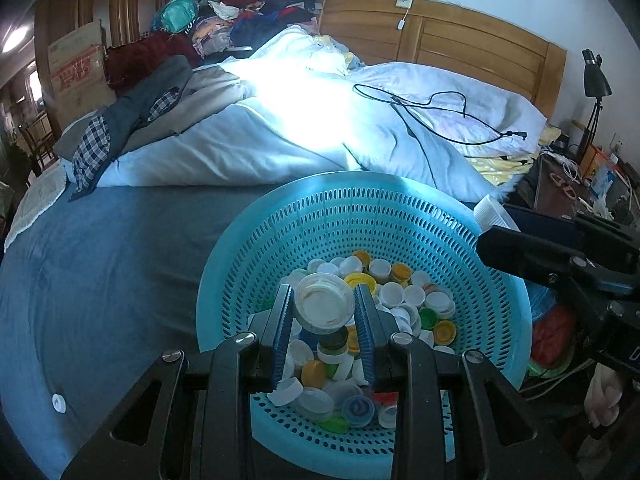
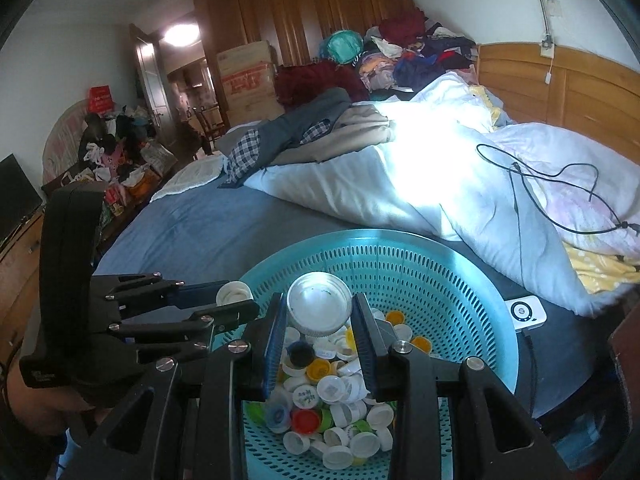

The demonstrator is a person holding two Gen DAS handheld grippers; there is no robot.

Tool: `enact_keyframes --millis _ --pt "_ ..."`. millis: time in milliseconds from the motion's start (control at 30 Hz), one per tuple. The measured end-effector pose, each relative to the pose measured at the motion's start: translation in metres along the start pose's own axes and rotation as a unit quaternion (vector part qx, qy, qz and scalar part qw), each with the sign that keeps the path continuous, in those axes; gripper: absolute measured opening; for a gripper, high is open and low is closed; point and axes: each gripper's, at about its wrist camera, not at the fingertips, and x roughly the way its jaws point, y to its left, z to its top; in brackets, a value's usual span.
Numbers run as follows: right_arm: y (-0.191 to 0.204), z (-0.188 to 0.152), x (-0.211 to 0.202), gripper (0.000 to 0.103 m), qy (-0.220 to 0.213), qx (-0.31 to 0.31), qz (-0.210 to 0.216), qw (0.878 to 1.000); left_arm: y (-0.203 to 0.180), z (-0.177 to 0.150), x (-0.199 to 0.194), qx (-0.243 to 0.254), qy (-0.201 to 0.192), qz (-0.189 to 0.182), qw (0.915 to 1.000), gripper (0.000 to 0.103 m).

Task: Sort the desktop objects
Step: 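Carry both white caps over the blue basket and open both tools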

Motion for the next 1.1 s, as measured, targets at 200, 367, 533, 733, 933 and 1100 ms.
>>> enact_keyframes --millis 200,367,533,733,933,1100 --pt "0.0 -0.001 0.001 0.036 -0.001 -0.001 -0.003 1.0 0.002 -0.001 0.001 0.001 0.002 0.0 1.0 0.027" --pt "-0.001 0.0 0.002 0.099 -0.013 0.0 -0.014 1.0 0.012 -0.006 -0.003 -0.019 -0.015 0.016 0.9996 0.067" --pt "0.018 -0.001 0.009 0.1 -0.009 -0.007 0.0 1.0 0.05 -0.034 -0.012 -0.051 -0.022 0.045 0.9974 0.068" --pt "0.086 -0.018 0.038 0.103 0.015 -0.059 0.054 0.997 0.154 -0.122 -0.028 -0.145 0.007 0.131 0.9807 0.068" --pt "0.183 -0.053 0.086 0.103 0.053 -0.145 0.127 0.98 0.26 -0.22 -0.041 -0.274 0.048 0.226 0.9336 0.068" --pt "0.229 -0.085 0.174 0.103 0.113 -0.138 0.131 0.975 0.312 -0.264 -0.031 -0.343 0.061 0.282 0.894 0.068"
